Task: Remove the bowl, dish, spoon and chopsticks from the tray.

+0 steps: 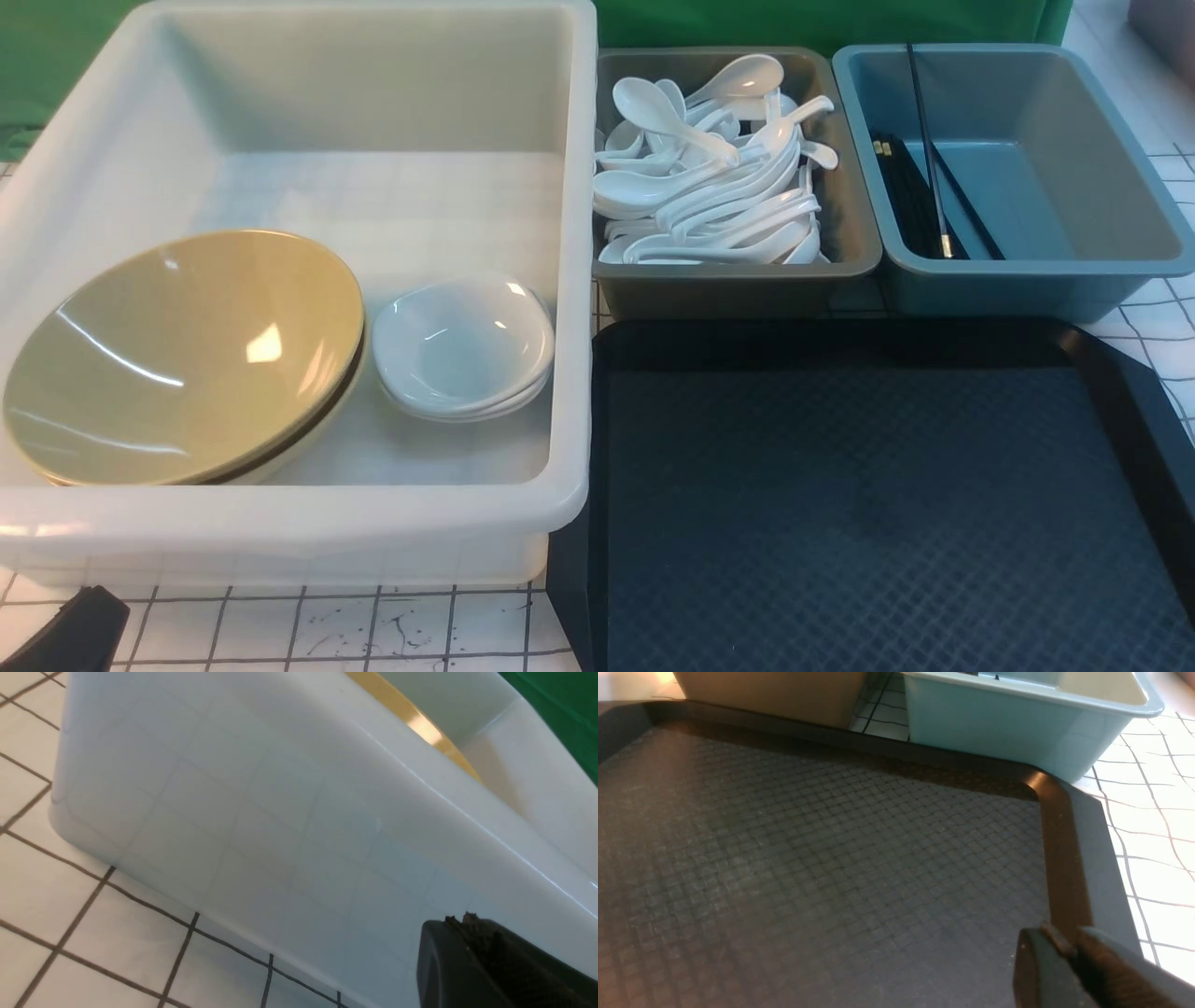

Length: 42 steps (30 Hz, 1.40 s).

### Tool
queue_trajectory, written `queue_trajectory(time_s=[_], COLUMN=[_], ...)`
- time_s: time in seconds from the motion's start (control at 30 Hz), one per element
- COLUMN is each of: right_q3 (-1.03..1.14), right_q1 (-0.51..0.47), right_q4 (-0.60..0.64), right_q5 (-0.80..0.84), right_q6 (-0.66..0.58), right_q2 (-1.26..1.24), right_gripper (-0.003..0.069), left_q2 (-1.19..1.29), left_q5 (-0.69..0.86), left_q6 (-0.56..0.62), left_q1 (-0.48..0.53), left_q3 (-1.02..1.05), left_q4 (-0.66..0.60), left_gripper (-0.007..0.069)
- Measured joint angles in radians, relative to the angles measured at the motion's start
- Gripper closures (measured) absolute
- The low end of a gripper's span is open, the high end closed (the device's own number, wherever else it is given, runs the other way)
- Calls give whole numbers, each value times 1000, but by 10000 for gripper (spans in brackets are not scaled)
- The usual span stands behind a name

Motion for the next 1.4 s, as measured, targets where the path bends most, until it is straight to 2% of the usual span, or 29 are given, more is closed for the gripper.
queue_trajectory(time_s=[1.4], right_q3=[0], right_q1=[0], right_q4=[0], right_q5=[0], right_q6=[0], right_q2=[0], right_gripper=[511], left_q2=[0], left_q5=[0], left_q6=[-1], left_q1=[0], left_q3=[0], left_q4=[0], left_gripper=[625])
